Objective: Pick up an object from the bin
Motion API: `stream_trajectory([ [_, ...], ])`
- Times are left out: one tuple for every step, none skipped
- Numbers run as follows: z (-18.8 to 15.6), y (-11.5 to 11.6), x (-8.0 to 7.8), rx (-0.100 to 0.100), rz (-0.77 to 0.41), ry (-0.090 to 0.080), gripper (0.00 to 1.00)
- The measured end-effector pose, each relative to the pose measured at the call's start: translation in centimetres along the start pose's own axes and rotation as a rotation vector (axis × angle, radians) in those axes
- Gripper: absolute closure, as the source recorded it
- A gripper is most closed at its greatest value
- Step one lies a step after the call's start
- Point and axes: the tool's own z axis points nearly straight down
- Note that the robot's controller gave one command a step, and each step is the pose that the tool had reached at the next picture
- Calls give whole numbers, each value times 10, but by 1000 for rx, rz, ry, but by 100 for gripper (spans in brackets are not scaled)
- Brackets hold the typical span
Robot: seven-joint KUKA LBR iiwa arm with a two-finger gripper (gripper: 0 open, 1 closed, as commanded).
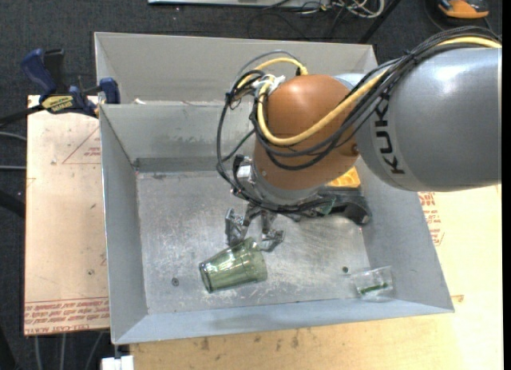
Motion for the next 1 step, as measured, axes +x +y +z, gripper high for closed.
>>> stream_trajectory([
  [0, -8, 6, 18, 47, -13, 100],
])
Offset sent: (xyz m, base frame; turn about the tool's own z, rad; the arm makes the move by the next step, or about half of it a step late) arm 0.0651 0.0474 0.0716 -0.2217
